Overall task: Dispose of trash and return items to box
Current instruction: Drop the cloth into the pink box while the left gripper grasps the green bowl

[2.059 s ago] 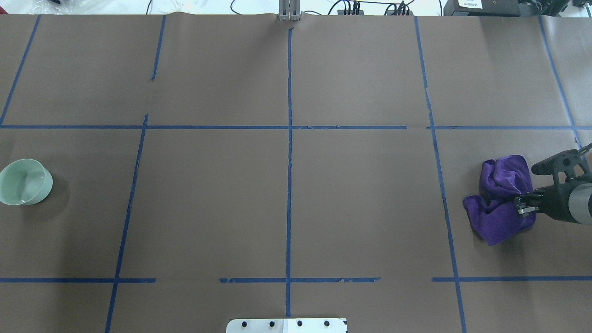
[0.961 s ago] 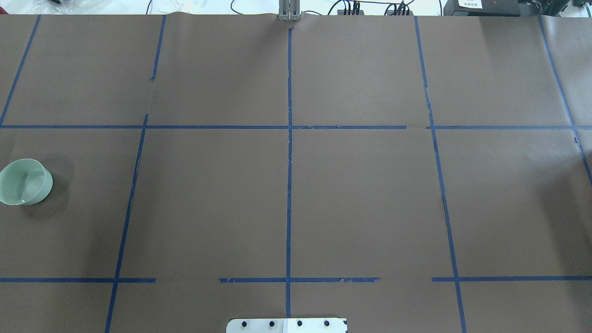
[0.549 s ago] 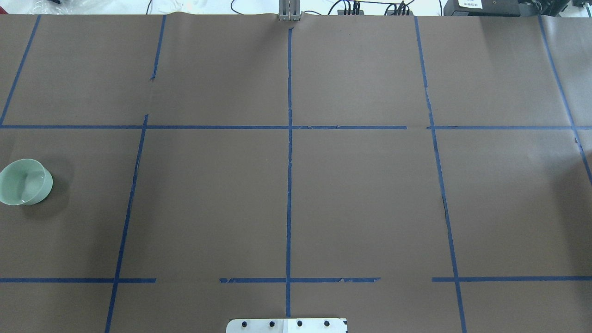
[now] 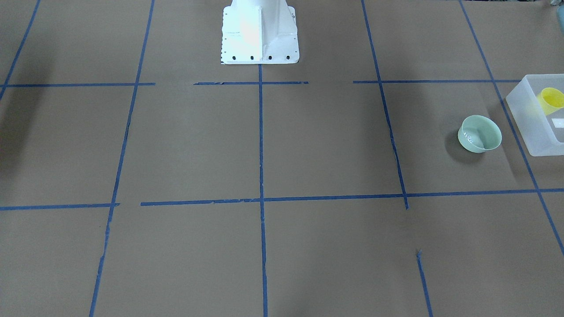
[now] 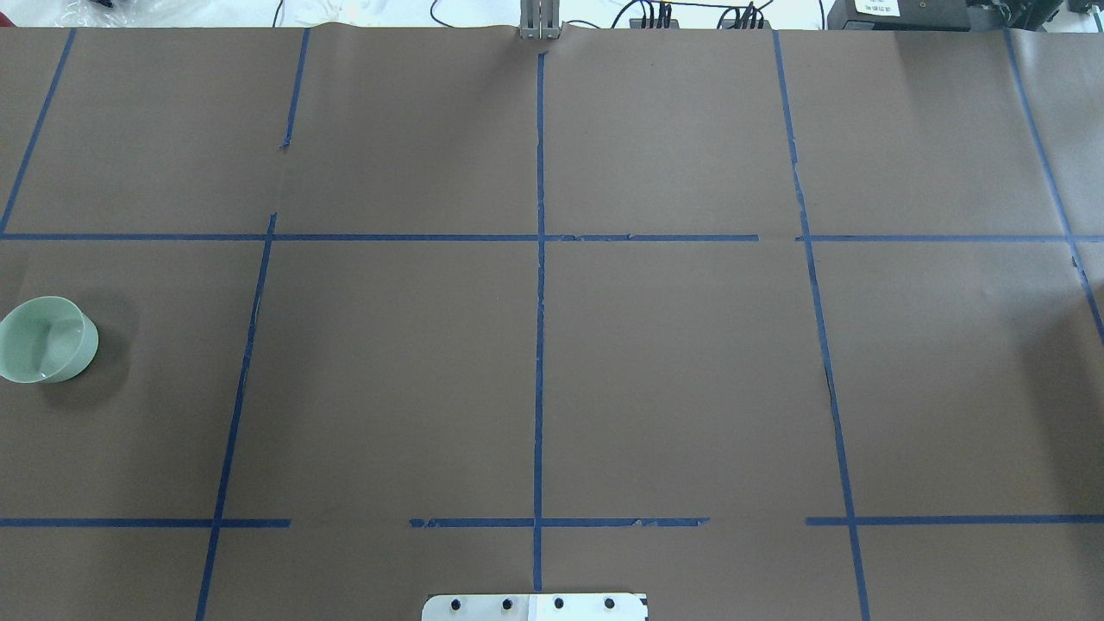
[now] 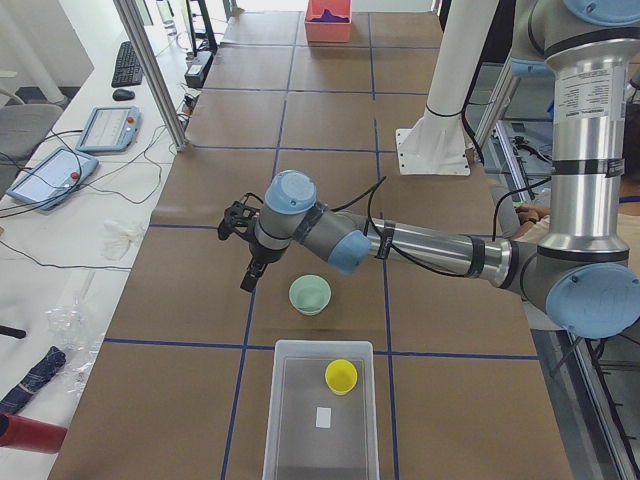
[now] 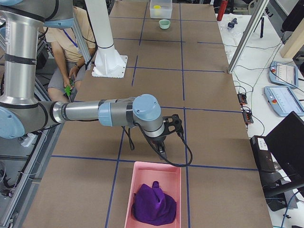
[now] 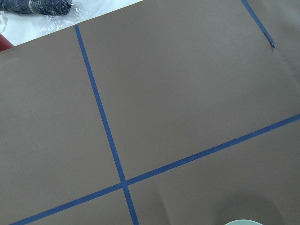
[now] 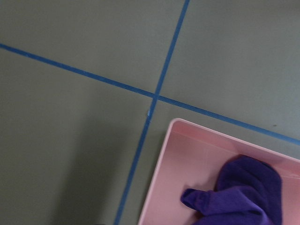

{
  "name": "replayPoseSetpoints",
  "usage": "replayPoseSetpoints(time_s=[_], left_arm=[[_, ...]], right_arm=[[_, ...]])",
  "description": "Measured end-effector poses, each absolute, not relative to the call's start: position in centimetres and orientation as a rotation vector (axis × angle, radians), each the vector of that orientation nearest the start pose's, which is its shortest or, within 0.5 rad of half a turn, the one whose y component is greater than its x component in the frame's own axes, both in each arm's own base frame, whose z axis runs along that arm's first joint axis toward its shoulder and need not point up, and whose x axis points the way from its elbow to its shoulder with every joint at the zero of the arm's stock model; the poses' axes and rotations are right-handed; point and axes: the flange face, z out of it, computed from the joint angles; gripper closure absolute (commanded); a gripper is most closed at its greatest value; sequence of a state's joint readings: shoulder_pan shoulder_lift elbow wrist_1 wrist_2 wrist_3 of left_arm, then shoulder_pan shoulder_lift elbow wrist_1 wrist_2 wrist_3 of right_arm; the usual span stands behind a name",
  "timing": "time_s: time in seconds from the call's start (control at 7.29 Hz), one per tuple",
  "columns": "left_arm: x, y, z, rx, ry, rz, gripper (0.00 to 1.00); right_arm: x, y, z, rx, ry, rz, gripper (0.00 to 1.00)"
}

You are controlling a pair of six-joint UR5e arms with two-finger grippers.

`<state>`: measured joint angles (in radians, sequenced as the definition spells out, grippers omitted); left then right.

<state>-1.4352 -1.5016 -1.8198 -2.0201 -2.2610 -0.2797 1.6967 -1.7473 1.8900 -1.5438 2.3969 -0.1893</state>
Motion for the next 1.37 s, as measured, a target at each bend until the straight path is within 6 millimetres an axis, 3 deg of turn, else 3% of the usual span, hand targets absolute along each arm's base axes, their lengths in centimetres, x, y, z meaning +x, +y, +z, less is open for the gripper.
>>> replayPoseSetpoints(time_s=[0.27, 0.55, 0.69, 0.82, 1.1, 1.37], left_arm=[[4.9, -47.1, 51.9, 0.462, 0.785, 0.072, 0.0], [9.1, -43.8, 53.9, 0.481, 0.812, 0.041, 0.33], [11.0, -42.8, 54.9, 0.435, 0.841, -0.018, 0.41], [12.1, -42.2, 56.8, 0.397, 0.866, -0.074, 0.41], [12.4, -41.3, 62.4, 0.391, 0.902, -0.122, 0.41], [12.6, -40.8, 65.3, 0.39, 0.892, -0.128, 0.41]], right_arm=[[5.0, -43.2, 54.6, 0.311, -0.849, -0.048, 0.0], [2.5, -43.5, 53.8, 0.33, -0.866, -0.042, 0.0], [1.8, -43.6, 53.7, 0.332, -0.857, -0.047, 0.0], [1.3, -43.7, 53.8, 0.331, -0.847, -0.054, 0.0], [0.9, -43.8, 53.7, 0.332, -0.841, -0.061, 0.0], [0.8, -43.8, 53.8, 0.332, -0.839, -0.064, 0.0]])
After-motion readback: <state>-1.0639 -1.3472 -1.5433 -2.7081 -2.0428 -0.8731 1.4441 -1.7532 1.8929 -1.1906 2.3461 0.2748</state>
